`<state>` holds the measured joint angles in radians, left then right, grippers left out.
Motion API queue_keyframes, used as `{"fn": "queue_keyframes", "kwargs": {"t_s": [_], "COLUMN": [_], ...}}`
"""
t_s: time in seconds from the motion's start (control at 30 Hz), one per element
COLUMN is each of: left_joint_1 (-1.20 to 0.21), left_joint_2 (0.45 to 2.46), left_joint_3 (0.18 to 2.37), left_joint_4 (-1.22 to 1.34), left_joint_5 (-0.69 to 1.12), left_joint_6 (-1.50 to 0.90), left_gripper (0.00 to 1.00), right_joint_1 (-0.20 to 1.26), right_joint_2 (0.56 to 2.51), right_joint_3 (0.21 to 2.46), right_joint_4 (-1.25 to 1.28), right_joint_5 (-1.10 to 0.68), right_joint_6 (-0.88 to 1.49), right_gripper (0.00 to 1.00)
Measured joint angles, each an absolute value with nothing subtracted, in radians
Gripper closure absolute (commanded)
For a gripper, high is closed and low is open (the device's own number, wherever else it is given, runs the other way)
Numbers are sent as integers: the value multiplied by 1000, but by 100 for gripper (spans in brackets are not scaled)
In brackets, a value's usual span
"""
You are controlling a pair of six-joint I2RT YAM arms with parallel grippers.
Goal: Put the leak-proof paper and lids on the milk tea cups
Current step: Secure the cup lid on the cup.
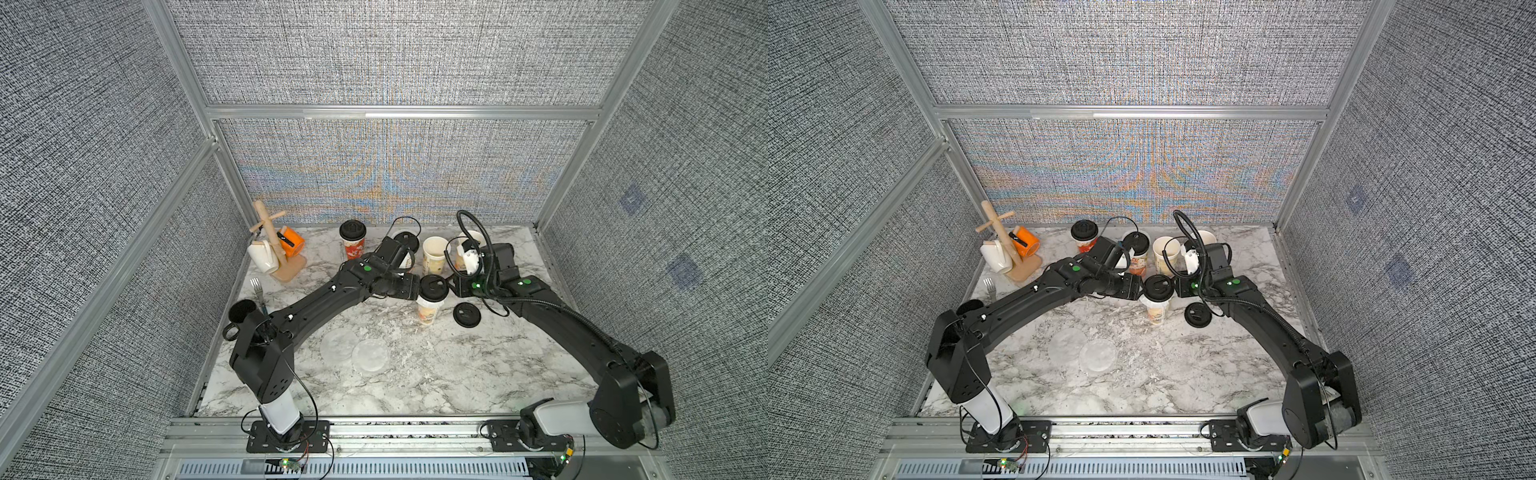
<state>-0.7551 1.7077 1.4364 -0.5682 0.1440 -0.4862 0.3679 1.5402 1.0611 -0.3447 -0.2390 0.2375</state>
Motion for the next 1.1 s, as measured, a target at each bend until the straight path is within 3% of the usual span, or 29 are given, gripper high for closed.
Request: {"fn": "queue_keyframes", "kwargs": {"t_s": [0.77,1.1], "left_joint_1": [-753,-755], "left_joint_2": [1671,1674], "left_joint_3": [1276,1362], "left_joint_4": [-384,-495], "left_joint_5": [182,146], "left_joint_6": [-543,-510], "left_gripper": [27,26], "right_joint_1": [406,413], "right_joint_2": [1525,1512], "right_joint_3": [953,1030], "right_joint_4": [-194,-333], "right_joint_5": [-164,-162], "right_joint_6": [282,288], "right_gripper": [73,72]}}
